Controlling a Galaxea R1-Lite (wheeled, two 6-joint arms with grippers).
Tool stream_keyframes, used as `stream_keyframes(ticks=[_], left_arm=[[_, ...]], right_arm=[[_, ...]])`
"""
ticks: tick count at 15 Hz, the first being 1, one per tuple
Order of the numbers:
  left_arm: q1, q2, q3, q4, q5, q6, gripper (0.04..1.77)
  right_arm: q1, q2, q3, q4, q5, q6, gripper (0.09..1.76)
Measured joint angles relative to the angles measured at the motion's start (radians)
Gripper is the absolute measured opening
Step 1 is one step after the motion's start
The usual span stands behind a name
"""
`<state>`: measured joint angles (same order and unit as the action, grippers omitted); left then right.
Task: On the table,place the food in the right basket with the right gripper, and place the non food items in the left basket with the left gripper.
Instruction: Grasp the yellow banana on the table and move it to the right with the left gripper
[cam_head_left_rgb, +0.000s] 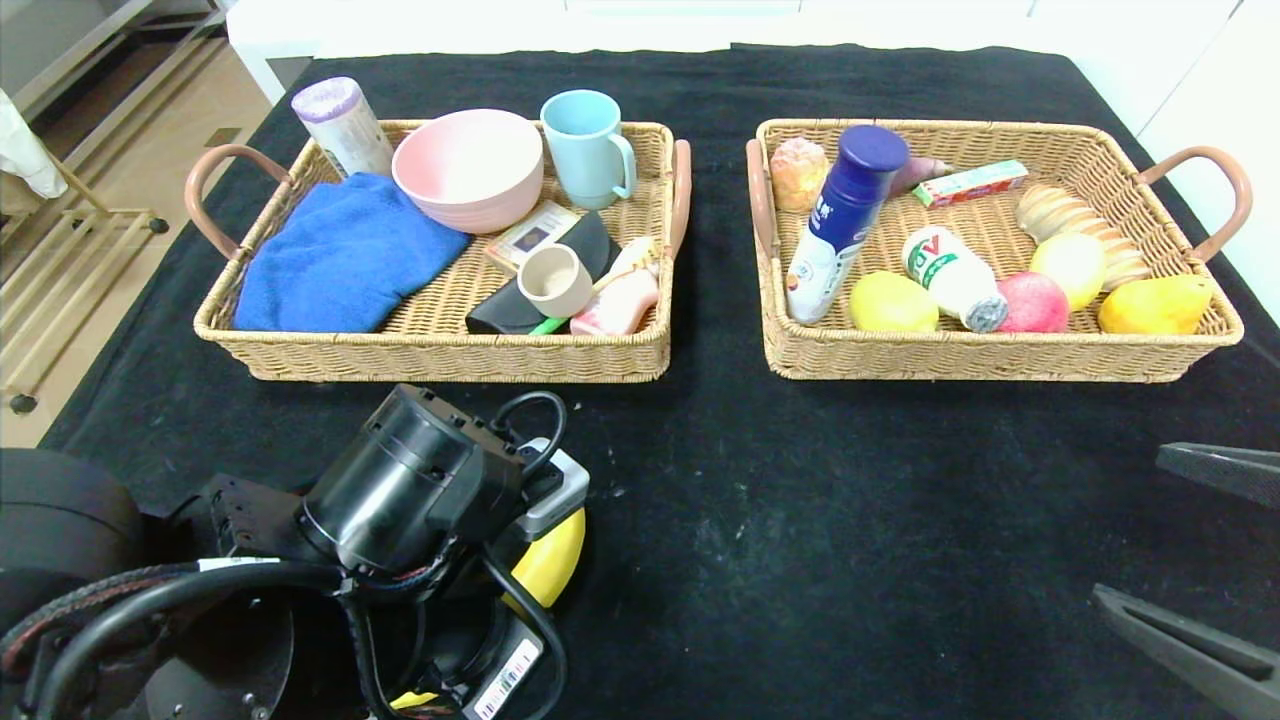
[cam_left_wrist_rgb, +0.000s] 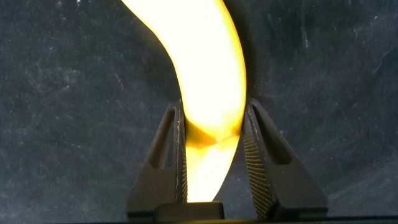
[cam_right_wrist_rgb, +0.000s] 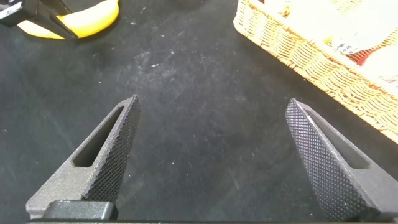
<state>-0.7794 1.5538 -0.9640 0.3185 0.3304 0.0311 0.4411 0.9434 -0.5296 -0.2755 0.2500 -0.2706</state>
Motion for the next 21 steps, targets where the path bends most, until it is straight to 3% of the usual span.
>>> stream_keyframes(ticks=[10, 21], left_arm=[[-0.009, -0.039, -0.045, 0.0, -0.018, -0.007, 0.61], [-0.137, 0.012, -0.313, -0.002, -0.149, -0.338, 0.61]], right_arm=[[-0.008, -0.003, -0.014, 0.003, 0.003, 0.01, 1.71], [-0.021, -0.007, -0.074, 0.006, -0.036, 0.092, 1.71]])
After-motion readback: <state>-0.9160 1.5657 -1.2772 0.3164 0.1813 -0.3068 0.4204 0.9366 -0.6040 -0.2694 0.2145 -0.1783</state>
